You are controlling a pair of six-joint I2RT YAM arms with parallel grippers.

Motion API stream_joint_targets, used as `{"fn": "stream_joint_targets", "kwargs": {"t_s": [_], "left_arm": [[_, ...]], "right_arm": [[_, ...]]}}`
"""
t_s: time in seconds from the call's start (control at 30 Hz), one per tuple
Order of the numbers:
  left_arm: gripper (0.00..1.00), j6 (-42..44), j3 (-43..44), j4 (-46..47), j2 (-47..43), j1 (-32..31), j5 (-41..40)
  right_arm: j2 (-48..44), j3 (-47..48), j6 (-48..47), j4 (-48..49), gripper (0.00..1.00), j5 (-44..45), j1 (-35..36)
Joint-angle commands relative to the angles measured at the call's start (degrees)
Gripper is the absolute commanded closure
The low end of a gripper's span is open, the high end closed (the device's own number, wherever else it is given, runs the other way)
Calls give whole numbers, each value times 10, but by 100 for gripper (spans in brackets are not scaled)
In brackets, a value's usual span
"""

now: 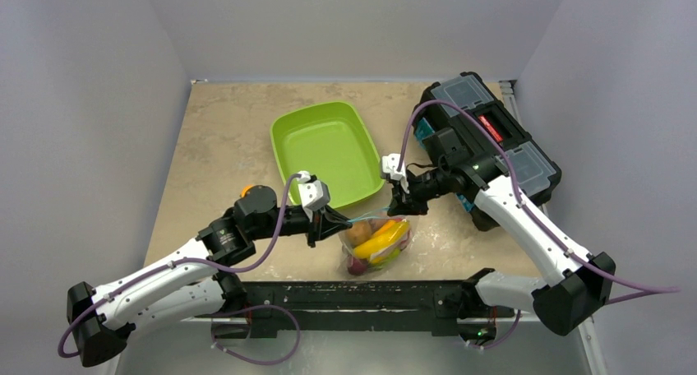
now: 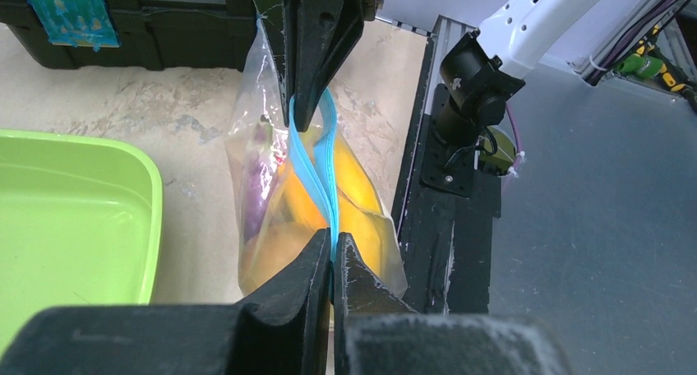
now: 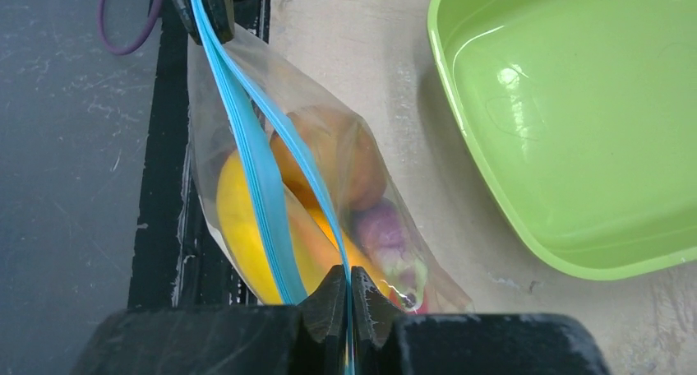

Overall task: Open the zip-top bag and remove the fake food
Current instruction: Open the zipper of the food storage bag at the center of the board.

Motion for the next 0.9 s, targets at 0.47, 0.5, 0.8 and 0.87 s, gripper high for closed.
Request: {"fn": "stream_joint_targets", "kwargs": {"t_s": [0.47, 0.5, 0.8, 0.87], "left_arm": [[25, -125, 91, -43, -34, -2, -71], [25, -130, 103, -57, -30, -2, -81], [25, -218, 188, -118, 7, -3, -166], [25, -230, 199, -118, 13, -2, -165]], "right_arm": [[-32, 86, -7, -45, 100, -78, -80], [-34, 87, -5, -44, 100, -80, -87], [-58, 92, 20, -44, 100, -83, -135], [-65, 88, 23, -45, 100, -83, -145]]}}
